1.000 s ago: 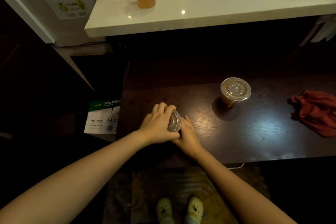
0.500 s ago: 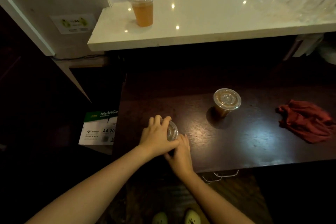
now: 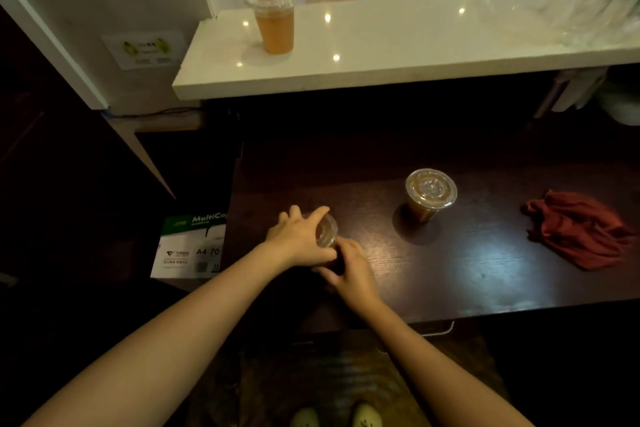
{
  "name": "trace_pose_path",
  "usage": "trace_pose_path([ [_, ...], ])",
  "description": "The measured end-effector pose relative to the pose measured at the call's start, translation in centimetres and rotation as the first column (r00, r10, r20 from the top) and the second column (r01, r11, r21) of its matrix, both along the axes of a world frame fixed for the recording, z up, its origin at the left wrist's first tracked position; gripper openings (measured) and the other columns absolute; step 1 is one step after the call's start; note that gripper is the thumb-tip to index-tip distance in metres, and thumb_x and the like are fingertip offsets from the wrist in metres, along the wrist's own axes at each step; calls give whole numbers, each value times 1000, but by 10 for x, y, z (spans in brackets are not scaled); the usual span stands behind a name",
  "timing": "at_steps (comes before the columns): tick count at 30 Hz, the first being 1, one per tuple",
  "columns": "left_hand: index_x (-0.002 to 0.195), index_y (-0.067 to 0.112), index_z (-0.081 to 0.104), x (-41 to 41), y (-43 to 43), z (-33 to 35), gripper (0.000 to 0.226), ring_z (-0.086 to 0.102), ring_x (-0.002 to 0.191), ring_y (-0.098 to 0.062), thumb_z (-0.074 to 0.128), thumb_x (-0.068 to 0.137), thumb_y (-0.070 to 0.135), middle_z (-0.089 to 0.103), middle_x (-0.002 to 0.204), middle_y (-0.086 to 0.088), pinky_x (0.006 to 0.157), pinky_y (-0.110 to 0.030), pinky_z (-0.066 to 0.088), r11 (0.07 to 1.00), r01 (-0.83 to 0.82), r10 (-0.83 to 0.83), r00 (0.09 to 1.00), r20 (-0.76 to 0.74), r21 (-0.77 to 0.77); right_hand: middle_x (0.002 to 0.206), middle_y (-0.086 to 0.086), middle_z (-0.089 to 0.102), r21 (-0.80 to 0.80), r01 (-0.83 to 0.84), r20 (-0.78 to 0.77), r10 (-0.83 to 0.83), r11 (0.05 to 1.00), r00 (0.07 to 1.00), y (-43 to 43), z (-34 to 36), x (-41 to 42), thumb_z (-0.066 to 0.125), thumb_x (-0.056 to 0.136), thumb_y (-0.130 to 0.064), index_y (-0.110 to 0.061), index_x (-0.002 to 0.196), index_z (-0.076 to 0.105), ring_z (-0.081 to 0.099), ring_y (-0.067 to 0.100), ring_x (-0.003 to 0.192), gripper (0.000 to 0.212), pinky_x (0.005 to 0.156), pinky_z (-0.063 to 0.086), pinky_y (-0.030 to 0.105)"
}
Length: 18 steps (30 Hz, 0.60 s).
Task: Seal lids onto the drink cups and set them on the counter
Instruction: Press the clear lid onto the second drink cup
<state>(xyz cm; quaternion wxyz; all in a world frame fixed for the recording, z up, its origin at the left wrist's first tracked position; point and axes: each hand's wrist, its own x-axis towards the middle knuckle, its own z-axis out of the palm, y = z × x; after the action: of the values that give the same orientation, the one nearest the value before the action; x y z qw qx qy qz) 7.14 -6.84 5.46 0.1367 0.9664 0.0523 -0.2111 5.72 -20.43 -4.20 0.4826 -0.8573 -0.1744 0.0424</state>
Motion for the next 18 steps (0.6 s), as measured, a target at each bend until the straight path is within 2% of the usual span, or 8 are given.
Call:
trace_pose_path([
  [4, 138, 39, 24, 23, 7, 38, 83, 34, 124, -34, 62, 66, 55, 33, 136, -11, 90, -40, 40, 1000, 13, -12, 999, 35, -21, 115, -10, 49, 19, -25, -30, 26, 1000, 999, -5, 33, 19, 75, 71, -46, -24, 125, 51, 47, 2, 105, 63, 82, 38, 7],
  [6, 138, 38, 27, 31, 10, 59, 82, 37, 123, -35, 62, 67, 55, 35, 136, -13, 94, -41, 42, 999, 18, -15, 997, 81, -38, 116, -11, 51, 125, -38, -80, 48, 991, 996, -6, 54, 27, 76, 74, -39, -27, 124, 49, 48, 2, 108, 58, 83, 39, 5],
  [8, 138, 38, 28, 39, 11, 82, 82, 40, 122, -36, 62, 66, 57, 36, 135, -13, 95, -41, 43, 998, 50, -45, 991, 125, -39, 117, -2, 58, 321, -30, -170, 89, 947, 982, -8, 74, 37, 71, 83, -25, -27, 118, 50, 56, 12, 110, 41, 87, 46, 13],
  [10, 138, 39, 28, 46, 12, 108, 83, 43, 119, -34, 61, 65, 60, 38, 133, -11, 90, -37, 43, 995, 94, -88, 982, 167, -28, 118, 15, 59, 519, 24, -325, 171, 855, 930, -9, 97, 45, 51, 95, -24, -22, 119, 52, 60, 26, 110, 23, 84, 54, 24],
  [11, 138, 40, 29, 49, 12, 123, 83, 45, 117, -33, 60, 64, 62, 39, 131, -10, 87, -36, 43, 993, 115, -107, 976, 191, -30, 119, 20, 59, 609, 59, -403, 244, 791, 882, -8, 108, 48, 39, 99, -30, -18, 121, 52, 61, 32, 107, 28, 81, 57, 29],
  [13, 136, 40, 31, 55, 12, 153, 84, 48, 112, -30, 60, 61, 62, 42, 126, -9, 88, -36, 45, 987, 157, -145, 961, 237, -33, 109, 19, 65, 724, 140, -515, 395, 675, 761, -4, 127, 54, 19, 98, -49, -11, 121, 54, 68, 29, 89, 56, 69, 59, 32],
  [16, 135, 40, 34, 60, 10, 192, 79, 49, 110, -27, 65, 63, 56, 43, 115, -5, 92, -37, 45, 972, 235, -220, 929, 298, -15, 89, 14, 70, 817, 183, -510, 538, 547, 671, 8, 155, 61, 22, 89, -61, -5, 117, 58, 66, 15, 62, 72, 52, 54, 22],
  [18, 137, 38, 32, 62, 13, 215, 80, 47, 117, -27, 69, 68, 52, 44, 124, -6, 99, -38, 42, 954, 300, -285, 902, 323, 5, 82, 13, 69, 868, 202, -459, 580, 453, 673, 15, 172, 63, 34, 83, -60, -6, 114, 60, 60, 11, 55, 68, 48, 50, 19],
])
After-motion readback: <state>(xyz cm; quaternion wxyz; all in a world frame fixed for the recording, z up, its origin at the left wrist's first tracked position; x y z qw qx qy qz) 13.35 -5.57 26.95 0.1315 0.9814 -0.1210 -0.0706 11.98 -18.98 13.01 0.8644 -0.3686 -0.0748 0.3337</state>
